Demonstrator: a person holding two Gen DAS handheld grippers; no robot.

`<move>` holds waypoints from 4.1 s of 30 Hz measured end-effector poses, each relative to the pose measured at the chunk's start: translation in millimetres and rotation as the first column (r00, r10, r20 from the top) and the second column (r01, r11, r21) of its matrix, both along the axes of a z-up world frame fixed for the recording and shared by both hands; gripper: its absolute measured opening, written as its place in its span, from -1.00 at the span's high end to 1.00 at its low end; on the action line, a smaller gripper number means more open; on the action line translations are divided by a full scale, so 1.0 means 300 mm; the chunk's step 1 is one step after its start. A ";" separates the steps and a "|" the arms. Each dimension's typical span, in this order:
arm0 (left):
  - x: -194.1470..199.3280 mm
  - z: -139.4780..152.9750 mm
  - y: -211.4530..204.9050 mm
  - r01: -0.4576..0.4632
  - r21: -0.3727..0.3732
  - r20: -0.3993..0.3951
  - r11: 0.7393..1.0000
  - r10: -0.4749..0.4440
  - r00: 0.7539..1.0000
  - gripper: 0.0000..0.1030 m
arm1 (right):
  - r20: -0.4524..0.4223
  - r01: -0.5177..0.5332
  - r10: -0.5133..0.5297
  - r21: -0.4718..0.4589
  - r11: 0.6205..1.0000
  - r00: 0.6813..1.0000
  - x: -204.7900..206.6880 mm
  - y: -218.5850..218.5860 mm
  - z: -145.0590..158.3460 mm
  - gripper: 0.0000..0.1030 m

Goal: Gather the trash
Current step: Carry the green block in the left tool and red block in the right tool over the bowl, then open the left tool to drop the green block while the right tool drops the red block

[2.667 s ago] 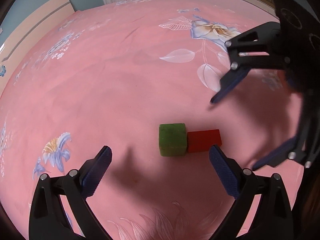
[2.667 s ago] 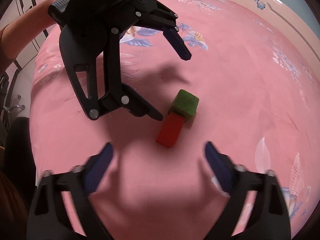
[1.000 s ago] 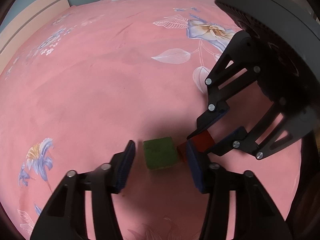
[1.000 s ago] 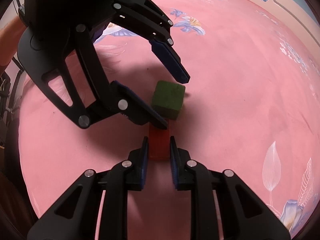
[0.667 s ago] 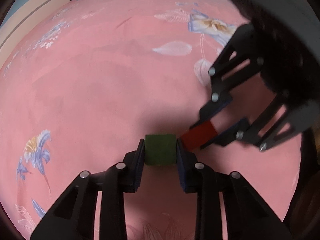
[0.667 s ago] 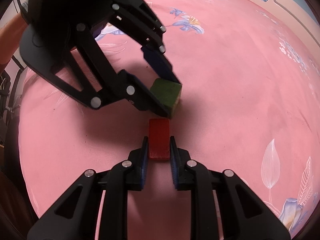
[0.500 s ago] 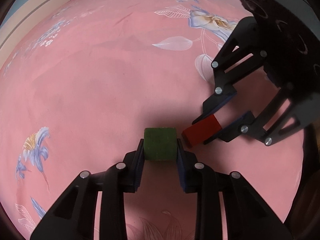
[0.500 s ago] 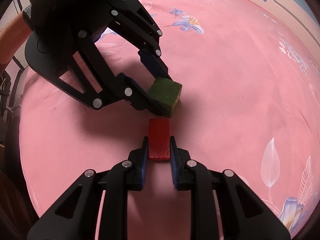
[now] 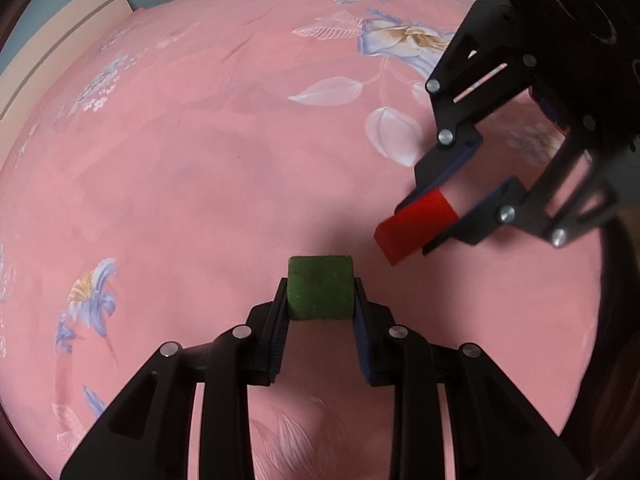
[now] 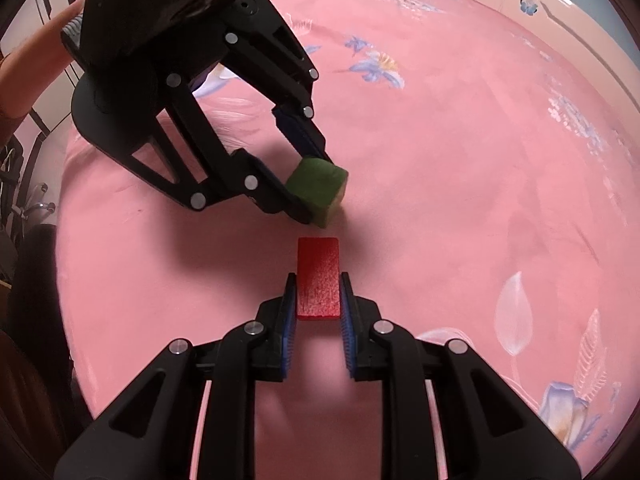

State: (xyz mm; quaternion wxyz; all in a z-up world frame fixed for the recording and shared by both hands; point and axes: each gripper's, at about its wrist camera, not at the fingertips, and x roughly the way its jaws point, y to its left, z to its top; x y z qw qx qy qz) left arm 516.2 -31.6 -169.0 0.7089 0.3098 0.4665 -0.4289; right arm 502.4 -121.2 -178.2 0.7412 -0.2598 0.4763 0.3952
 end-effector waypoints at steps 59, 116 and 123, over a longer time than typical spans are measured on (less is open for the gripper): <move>-0.959 0.255 -0.005 0.221 0.110 0.095 0.969 -0.232 0.968 0.38 | 0.063 -0.269 0.289 -0.217 0.938 0.955 -0.953 0.006 0.283 0.60; -1.128 -0.350 -0.013 0.266 0.132 -0.140 0.955 -0.248 0.959 0.38 | -0.192 -0.353 0.323 -0.152 0.923 0.927 -1.053 0.091 -0.298 0.60; -1.131 -0.367 -0.014 0.274 0.132 -0.131 0.953 -0.257 0.957 0.00 | -0.213 -0.340 0.303 -0.167 0.925 0.929 -1.050 0.092 -0.332 0.41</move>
